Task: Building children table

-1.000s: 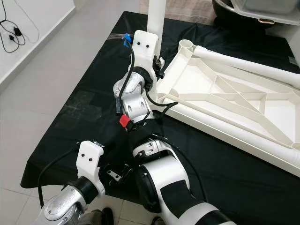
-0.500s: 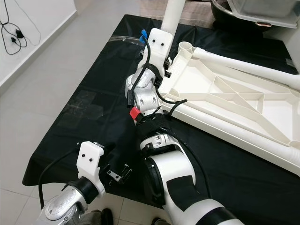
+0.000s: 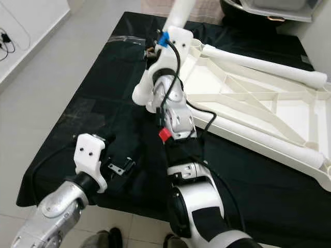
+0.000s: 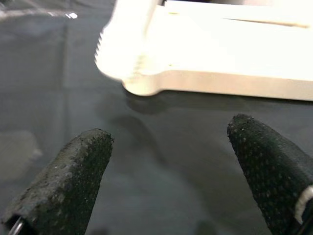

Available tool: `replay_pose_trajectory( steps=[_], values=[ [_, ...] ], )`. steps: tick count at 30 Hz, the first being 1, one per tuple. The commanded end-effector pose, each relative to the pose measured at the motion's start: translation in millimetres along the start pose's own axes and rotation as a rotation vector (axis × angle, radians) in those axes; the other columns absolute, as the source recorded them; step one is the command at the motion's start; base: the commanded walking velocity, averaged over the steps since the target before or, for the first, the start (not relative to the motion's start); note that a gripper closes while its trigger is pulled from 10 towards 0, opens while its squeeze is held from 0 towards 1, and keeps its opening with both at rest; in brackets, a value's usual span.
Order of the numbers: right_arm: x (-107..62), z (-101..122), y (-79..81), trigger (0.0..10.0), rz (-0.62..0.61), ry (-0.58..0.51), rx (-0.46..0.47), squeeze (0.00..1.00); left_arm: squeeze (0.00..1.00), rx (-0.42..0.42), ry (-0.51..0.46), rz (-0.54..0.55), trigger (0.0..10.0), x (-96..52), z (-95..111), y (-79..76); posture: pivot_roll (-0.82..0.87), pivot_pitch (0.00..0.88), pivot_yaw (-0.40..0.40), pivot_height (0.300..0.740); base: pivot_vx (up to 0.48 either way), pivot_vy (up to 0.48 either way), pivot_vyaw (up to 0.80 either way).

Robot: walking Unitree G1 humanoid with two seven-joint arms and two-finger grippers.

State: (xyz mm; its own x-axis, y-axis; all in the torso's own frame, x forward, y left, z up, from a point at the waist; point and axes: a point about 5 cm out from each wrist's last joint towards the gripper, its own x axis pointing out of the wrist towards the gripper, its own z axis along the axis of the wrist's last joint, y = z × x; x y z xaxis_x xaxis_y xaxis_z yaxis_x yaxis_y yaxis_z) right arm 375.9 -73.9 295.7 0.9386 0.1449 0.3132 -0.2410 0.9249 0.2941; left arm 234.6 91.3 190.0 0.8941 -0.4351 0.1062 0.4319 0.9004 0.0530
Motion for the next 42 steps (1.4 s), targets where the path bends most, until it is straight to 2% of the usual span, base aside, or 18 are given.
replay_pose_trajectory(
  steps=[1,2,6,8,15,16,20,28,36,42],
  values=[
    [-3.9,0,4.8,10.0,0.048,0.012,0.013,0.00,0.18,0.031,0.026,0.015,10.0,0.9,-2,3.7,0.07,0.165,-0.040,0.740,0.000,0.000,0.00],
    [-8.5,-2,3.5,10.0,0.080,0.030,0.028,0.00,0.00,0.081,0.030,0.006,10.0,5.2,1,6.5,0.08,0.167,-0.036,0.740,0.000,0.000,0.00],
    [-14.9,-6,3.4,10.0,0.133,0.055,0.059,0.00,0.00,0.146,0.038,-0.012,10.0,10.5,3,10.4,0.08,0.164,-0.038,0.740,0.000,0.000,0.00],
    [-21.3,-8,8.0,10.0,0.189,0.075,0.107,0.00,0.00,0.188,0.051,-0.008,10.0,15.7,3,16.2,0.08,0.161,-0.032,0.740,0.000,0.000,0.00],
    [-26.1,-10,11.7,10.0,0.222,0.090,0.130,0.00,0.00,0.197,0.062,0.001,10.0,20.1,2,20.9,0.08,0.159,-0.027,0.740,0.000,0.000,0.00],
    [-31.7,-9,17.8,10.0,0.268,0.100,0.171,0.00,0.00,0.190,0.071,0.025,10.0,25.1,0,26.4,0.08,0.158,-0.020,0.740,0.000,0.000,0.00],
    [-36.5,-9,24.7,10.0,0.309,0.108,0.200,0.00,0.00,0.198,0.070,0.051,10.0,29.4,1,32.5,0.08,0.158,-0.019,0.740,0.000,0.000,0.00],
    [-48.5,-10,33.4,10.0,0.401,0.148,0.230,0.00,0.00,0.231,0.083,0.053,10.0,32.8,1,40.6,0.08,0.155,-0.015,0.740,0.000,0.000,0.00],
    [-60.0,-13,38.9,10.0,0.486,0.187,0.218,0.00,0.00,0.251,0.102,0.042,10.0,31.8,-4,44.0,0.08,0.154,-0.014,0.740,0.000,0.000,0.00],
    [-62.9,-12,41.0,10.0,0.506,0.186,0.201,0.00,0.00,0.248,0.115,0.035,10.0,30.5,-8,43.1,0.08,0.151,-0.013,0.740,0.000,0.000,0.00]
  ],
)
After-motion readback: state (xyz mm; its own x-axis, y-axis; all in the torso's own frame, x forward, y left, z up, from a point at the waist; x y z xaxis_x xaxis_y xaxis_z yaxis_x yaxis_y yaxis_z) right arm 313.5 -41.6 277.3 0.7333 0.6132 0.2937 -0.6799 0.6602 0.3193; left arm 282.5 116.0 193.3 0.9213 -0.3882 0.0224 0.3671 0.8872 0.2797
